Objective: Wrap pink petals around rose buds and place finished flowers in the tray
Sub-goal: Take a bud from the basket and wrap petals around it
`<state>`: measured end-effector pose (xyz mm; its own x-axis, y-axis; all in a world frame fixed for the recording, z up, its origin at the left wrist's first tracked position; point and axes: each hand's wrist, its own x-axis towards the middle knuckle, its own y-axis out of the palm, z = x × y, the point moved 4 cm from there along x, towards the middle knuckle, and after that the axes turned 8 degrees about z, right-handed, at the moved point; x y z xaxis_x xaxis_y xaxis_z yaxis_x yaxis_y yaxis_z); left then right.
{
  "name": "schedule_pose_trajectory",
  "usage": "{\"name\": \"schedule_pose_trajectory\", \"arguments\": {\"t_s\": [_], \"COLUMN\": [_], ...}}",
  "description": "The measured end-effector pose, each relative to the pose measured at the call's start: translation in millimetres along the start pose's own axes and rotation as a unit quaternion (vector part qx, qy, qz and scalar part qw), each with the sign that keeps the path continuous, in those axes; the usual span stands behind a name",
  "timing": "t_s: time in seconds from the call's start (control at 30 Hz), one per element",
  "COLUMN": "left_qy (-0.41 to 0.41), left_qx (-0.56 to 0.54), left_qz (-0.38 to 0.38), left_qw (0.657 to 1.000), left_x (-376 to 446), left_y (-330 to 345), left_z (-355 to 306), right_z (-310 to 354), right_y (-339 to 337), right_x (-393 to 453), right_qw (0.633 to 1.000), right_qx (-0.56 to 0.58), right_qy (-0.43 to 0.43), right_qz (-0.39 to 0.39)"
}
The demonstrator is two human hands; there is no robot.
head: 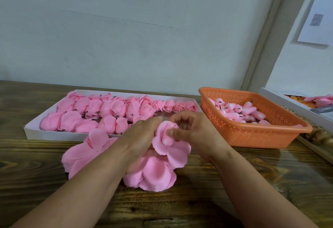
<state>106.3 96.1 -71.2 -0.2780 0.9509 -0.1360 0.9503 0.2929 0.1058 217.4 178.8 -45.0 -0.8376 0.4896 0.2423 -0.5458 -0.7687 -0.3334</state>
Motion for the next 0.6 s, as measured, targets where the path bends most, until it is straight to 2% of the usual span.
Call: {"name": "schedule_pose_trajectory", "arguments": {"t_s": [0.07,0.13,0.37,0.6], "left_qy": [0.008,0.005,0.019,0.032], "left_qx": [-0.027,-0.049,-0.076,-0.07], "left_qz": [-0.02,-0.007,0.043,0.051], "left_qw": [0.999,0.999,0.996,0.996], "left_x": [0.5,-1.2,-1.6,-1.0], "left_y": [-2.5,-1.5,2.5,1.3], "left_z": [-2.0,-2.7,1.6,0.7], "right_z": [-1.4,-2.0,0.4,3.8], "right_y": [-3.7,-6.5,-7.9,-2.3], "right_x": [0.1,0.3,-0.1,-2.3], "right_qw": [1.0,0.999,1.0,0.999], "right_qx": [0.017,0.018,0.017,0.032], "right_qy": [-0.002,-0.008,-0.01,0.004], "right_qz": [-0.024,-0.04,-0.004,-0.02]}}
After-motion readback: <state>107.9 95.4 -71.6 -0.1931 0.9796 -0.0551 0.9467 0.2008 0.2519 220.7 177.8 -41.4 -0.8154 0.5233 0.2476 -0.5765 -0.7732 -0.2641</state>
